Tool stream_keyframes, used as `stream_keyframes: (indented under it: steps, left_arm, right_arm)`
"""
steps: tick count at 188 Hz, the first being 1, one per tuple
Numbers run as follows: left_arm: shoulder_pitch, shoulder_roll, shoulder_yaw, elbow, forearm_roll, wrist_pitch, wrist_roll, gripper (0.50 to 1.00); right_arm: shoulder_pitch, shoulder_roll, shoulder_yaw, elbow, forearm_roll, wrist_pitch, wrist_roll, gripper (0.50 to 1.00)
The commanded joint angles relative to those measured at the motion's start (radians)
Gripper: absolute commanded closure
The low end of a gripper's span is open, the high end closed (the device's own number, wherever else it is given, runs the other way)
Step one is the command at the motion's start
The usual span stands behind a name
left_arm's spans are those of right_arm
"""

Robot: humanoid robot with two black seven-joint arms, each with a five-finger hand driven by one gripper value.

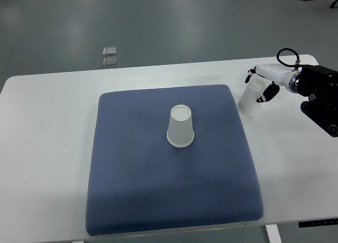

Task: Stack paper cups
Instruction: 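Lower the right hand and close its fingers around the cup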

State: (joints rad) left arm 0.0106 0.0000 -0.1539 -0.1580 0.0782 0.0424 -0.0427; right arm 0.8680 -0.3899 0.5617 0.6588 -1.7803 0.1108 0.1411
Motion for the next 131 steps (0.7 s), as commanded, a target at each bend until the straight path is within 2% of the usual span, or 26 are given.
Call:
stream_keyframes:
  steps: [1,33,62,88,131]
  left_arm:
    - [0.0,0.0,0.0,0.0,0.0,0.001,0.0,0.5]
    - [0.0,0.0,0.0,0.0,0.0,0.001,0.0,0.5]
    - [0.0,0.0,-0.001,0.0,0.0,-0.001,0.0,0.5]
    - [0.0,0.0,-0.001,0.0,0.0,0.001,0.0,0.5]
    - [0.0,0.0,0.0,0.0,0.0,0.001,0.0,0.5]
  right_arm:
    - [0.0,0.003,0.0,-0.005,-0.008,-0.011,0.0,0.589]
    - [0.0,0.008,-0.017,-0.013,-0.013,-0.036,0.0,0.609]
    - [0.0,0.009,-0.028,-0.013,-0.013,-0.037,0.0,0.699]
    - [0.0,0.008,-0.029,-0.013,-0.015,-0.037,0.0,0.742]
    - [0.0,0.002,-0.028,-0.013,-0.025,-0.039,0.0,0.885]
